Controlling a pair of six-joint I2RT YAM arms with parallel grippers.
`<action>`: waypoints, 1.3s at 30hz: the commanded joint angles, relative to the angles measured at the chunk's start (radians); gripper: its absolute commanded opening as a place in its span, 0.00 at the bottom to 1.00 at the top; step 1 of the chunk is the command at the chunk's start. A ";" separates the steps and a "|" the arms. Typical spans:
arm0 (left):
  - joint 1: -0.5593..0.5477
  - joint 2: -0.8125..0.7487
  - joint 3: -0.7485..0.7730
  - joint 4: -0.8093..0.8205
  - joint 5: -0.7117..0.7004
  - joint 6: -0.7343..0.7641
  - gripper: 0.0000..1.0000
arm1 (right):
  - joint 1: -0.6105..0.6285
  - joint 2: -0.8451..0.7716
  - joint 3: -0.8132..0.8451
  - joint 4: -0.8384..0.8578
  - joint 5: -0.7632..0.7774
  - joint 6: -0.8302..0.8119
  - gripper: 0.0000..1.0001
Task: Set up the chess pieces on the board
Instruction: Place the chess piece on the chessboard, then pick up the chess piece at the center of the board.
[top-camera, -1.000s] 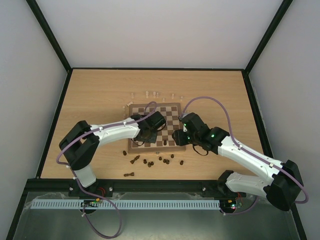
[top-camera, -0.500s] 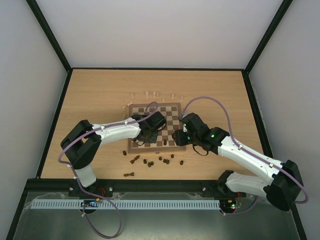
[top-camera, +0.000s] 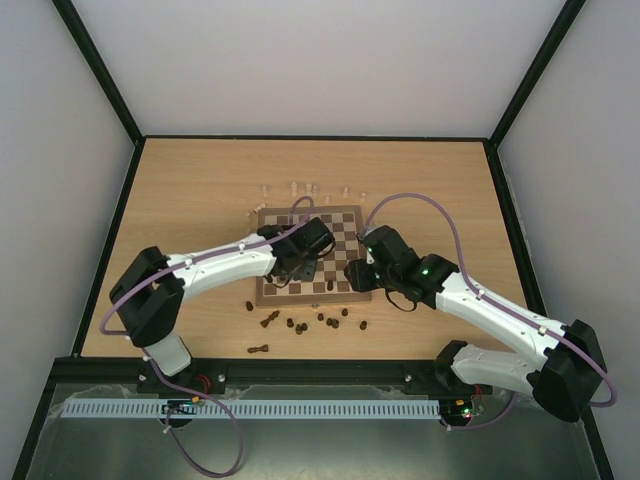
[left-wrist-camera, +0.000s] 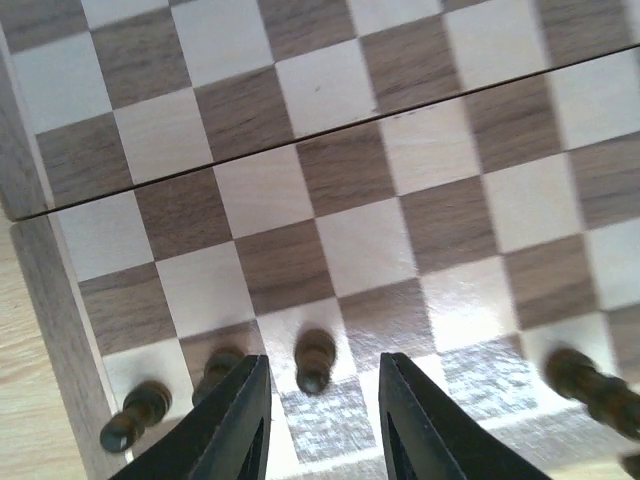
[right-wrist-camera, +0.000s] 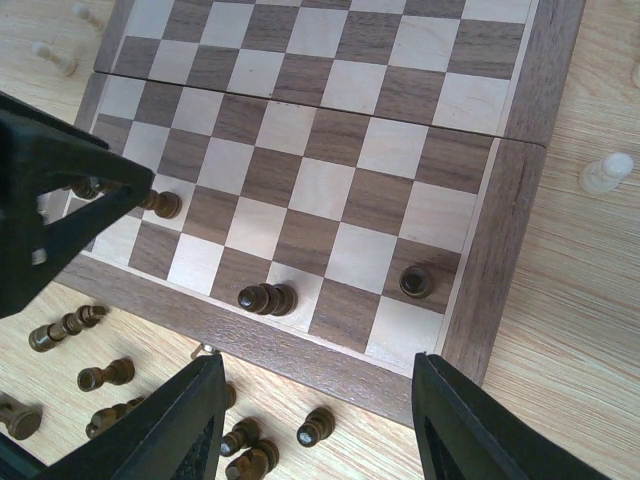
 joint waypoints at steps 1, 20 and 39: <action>-0.045 -0.078 0.047 -0.090 -0.051 -0.036 0.34 | 0.006 -0.012 -0.010 -0.021 0.008 0.004 0.52; -0.211 -0.163 -0.113 -0.023 0.073 -0.093 0.45 | 0.008 -0.020 -0.009 -0.024 0.038 0.008 0.52; -0.284 -0.066 -0.108 0.039 0.102 -0.126 0.46 | 0.006 -0.088 -0.012 -0.027 0.103 0.024 0.52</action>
